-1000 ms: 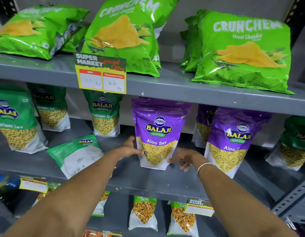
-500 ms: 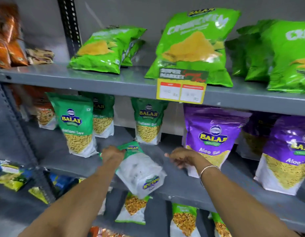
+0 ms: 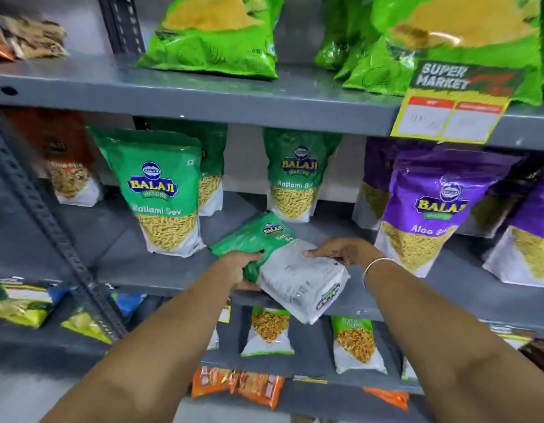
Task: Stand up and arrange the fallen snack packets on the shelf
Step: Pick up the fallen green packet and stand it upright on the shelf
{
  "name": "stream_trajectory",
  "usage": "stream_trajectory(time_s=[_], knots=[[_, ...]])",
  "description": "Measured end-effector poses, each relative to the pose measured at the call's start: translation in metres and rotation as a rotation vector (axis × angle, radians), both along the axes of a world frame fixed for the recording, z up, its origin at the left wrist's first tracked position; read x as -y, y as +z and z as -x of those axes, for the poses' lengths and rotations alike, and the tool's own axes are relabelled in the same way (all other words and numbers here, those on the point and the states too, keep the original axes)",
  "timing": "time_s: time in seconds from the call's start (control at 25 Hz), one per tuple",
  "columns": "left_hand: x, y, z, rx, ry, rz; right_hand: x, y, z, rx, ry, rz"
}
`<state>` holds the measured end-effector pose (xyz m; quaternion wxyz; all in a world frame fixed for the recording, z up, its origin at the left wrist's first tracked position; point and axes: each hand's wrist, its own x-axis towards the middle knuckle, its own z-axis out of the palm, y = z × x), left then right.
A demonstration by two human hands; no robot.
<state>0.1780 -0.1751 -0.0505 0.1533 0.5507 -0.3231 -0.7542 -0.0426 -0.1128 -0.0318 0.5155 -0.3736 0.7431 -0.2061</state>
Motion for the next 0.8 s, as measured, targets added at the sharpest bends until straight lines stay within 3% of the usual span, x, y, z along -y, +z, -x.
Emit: stream_trajectory(time_s=[0.16, 0.28, 0.64, 0.8], knots=[[0.003, 0.006, -0.009, 0.051, -0.032, 0.031, -0.007, 0.014, -0.009, 0.150, 0.005, -0.003], [0.006, 0.024, -0.017, 0.060, -0.005, 0.109, -0.003, 0.034, -0.019, 0.048, 0.161, -0.046], [0.027, 0.083, 0.002, 0.008, 0.045, 0.559, 0.012, 0.037, -0.020, -0.028, -0.004, 0.497], [0.033, 0.077, 0.020, 0.203, 0.034, 0.877, 0.016, 0.009, -0.026, -0.087, -0.252, 0.666]])
